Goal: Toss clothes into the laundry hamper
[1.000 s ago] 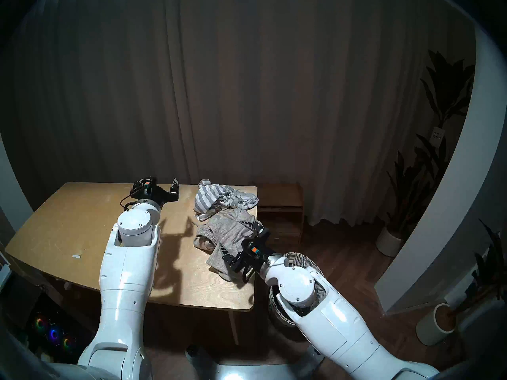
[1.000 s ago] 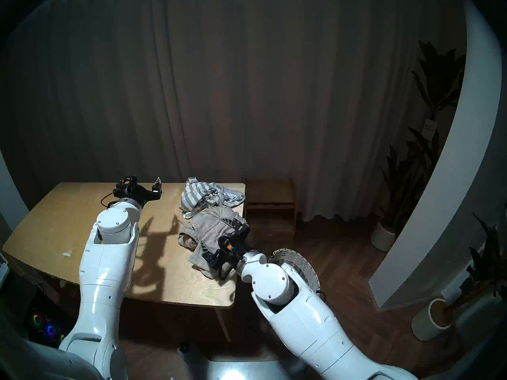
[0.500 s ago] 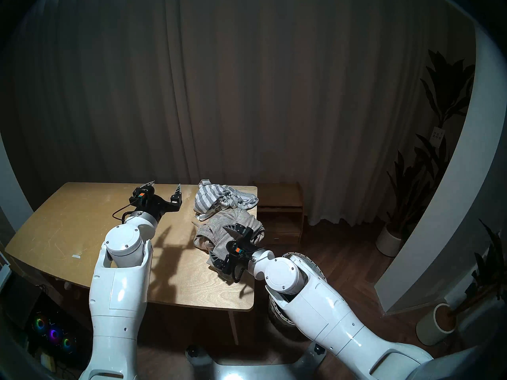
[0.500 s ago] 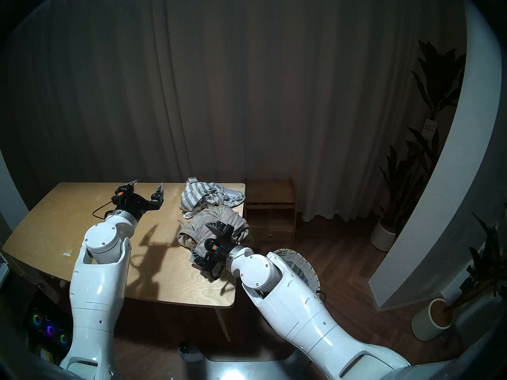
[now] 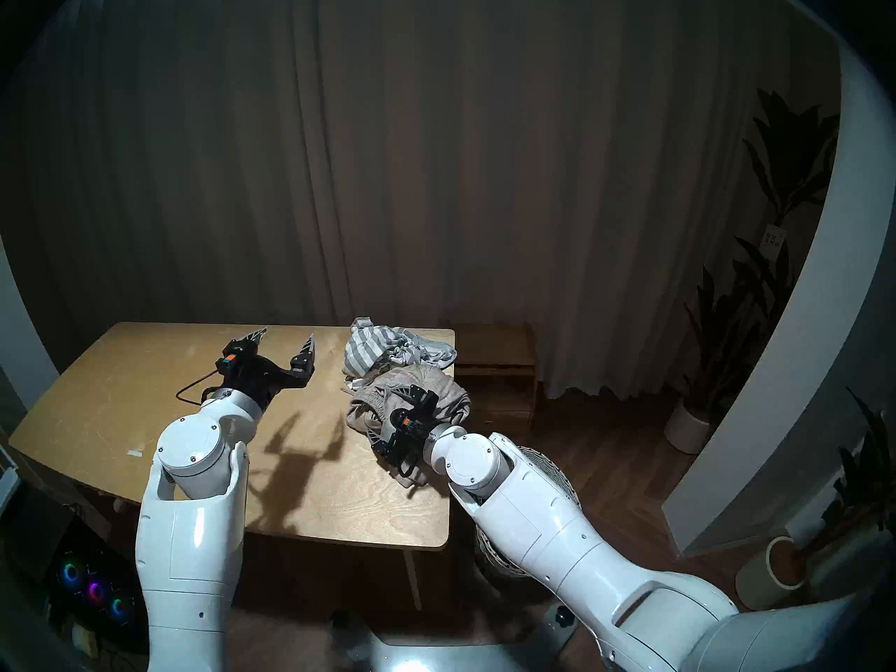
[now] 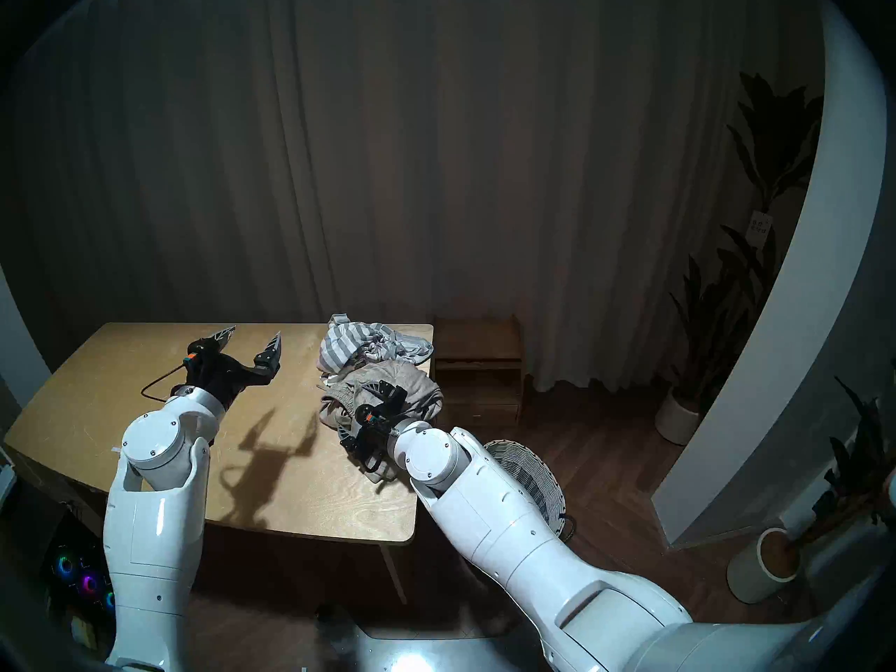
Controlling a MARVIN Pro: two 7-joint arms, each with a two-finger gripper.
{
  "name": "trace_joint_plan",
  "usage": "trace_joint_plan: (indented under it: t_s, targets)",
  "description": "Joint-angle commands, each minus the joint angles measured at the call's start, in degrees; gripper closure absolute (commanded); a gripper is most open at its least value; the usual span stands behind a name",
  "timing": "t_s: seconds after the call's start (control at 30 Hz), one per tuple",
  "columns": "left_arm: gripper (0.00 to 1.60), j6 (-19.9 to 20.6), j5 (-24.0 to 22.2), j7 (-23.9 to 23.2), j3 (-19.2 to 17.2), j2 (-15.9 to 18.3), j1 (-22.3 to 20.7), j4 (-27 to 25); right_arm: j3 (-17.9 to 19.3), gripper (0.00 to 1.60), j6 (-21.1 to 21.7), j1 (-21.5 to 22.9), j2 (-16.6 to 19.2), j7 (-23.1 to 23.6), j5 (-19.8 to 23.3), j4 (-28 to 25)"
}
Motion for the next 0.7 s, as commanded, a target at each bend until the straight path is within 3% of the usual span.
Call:
trace_joint_plan:
  t_s: [0.0, 0.13, 0.33, 0.67]
  targets:
    - [0.0, 0.7, -0.8, 0.2, -1.1, -0.4, 0.8, -4.0, 1.7, 1.6, -5.3, -1.0, -1.1, -1.5, 2.9, -2.2]
    - [0.0, 0.9, -1.2, 0.2, -1.3, -0.6, 0.7, -3.9, 4.1, 1.6, -6.0, -2.1, -2.0, -2.3, 6.1, -6.8]
    - [0.0, 0.9, -1.6, -0.4, -0.7, -0.9, 1.1, -4.7, 9.0, 1.6, -7.5, -1.4, -3.4, -6.3, 10.2, -9.5]
    - [0.0, 1.4, -2.1, -1.4, 1.4, -1.9, 1.2, -4.0, 19.7, 1.6, -9.2, 2.7, -1.1, -13.5, 15.2, -15.3]
